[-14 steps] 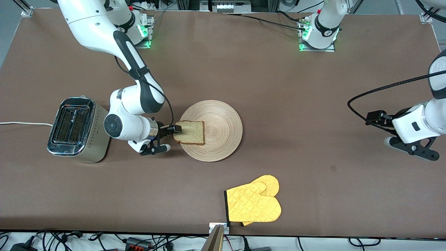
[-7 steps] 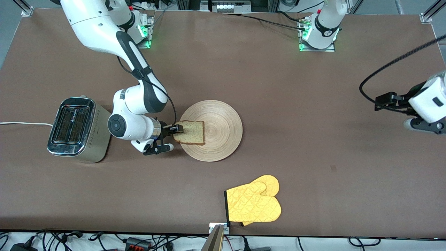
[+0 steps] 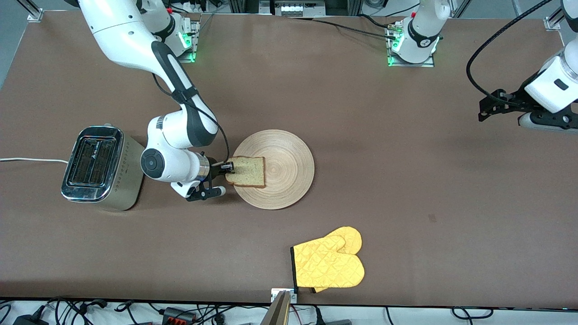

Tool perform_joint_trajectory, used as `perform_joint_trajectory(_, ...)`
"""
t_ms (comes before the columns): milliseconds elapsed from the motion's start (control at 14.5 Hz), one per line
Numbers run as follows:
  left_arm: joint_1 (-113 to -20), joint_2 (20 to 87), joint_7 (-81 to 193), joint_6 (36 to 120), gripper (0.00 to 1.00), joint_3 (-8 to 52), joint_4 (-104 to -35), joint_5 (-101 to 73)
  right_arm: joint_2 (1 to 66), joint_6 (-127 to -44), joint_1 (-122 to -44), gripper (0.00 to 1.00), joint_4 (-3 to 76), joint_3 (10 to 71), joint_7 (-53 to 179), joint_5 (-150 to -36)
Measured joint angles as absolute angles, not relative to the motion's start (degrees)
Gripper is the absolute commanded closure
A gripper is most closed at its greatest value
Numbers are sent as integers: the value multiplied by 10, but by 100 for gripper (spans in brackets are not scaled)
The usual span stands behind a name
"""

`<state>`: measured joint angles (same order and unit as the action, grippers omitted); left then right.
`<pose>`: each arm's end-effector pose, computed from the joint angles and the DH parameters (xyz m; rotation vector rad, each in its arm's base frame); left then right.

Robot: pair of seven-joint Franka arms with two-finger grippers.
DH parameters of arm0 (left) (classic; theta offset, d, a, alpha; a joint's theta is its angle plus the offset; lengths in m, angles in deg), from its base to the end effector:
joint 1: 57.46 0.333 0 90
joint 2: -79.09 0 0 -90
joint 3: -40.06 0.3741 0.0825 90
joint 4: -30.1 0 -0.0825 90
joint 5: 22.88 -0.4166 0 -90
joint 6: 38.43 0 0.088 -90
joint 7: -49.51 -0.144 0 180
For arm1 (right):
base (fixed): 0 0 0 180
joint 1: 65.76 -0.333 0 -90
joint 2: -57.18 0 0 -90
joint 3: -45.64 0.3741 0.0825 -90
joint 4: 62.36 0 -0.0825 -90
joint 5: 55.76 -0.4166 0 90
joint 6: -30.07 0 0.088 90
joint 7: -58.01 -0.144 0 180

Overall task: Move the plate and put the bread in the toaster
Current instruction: 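Carry the bread with the right gripper above the toaster slot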

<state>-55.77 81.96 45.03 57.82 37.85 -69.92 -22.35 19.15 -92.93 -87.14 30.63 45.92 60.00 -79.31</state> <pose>0.5730 -0.0069 0.5954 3.1308 -0.1349 -0.0243 0.6725 0.2979 0.2155 -2.8172 -0.2282 0.2747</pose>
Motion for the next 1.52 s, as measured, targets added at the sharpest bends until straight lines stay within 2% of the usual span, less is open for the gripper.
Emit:
perform_joint_trajectory(138,-559,826,450,581,0,385,-710,-223,192,-899,-871,100,280,460,600,-793)
perform_joint_trajectory(346,-563,826,450,586,0,385,-708,-222,202,-798,-870,100,208,444,600,-788)
perform_joint_trajectory(691,-566,826,450,580,0,384,-702,-222,260,-617,-855,100,133,352,605,-672)
perform_joint_trajectory(898,-566,826,450,577,0,385,-701,-222,287,-555,-853,100,126,328,605,-561)
perform_joint_trajectory(1175,-564,826,450,561,0,385,-693,-222,295,-478,-859,100,107,327,611,-391)
perform_joint_trajectory(1520,-566,826,450,553,0,385,-688,-221,296,-463,-857,100,98,325,613,-286)
